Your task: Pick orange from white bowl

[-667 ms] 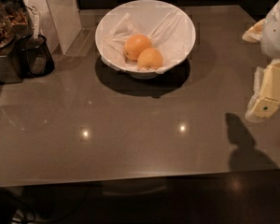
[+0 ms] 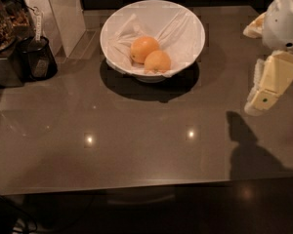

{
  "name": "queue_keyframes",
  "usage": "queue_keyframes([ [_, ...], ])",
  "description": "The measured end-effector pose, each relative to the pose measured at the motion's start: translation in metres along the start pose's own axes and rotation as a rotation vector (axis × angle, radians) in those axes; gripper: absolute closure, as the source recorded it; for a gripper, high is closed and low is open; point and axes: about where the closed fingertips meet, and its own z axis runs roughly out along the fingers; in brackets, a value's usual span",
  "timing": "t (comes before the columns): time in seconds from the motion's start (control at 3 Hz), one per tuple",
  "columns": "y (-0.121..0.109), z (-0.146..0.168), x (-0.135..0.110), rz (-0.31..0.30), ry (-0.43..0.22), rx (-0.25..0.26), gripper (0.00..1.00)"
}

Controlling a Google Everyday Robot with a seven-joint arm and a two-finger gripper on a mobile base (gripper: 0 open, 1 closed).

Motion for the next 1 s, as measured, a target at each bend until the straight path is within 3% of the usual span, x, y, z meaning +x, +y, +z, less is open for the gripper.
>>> queue_keyframes([
  [0.67,-0.061,0.006,-0.078,-0.047,-0.152,-0.018,0.00],
  [1.0,-0.067,0.000,-0.084,-0.051,-0.169,0.006,0.00],
])
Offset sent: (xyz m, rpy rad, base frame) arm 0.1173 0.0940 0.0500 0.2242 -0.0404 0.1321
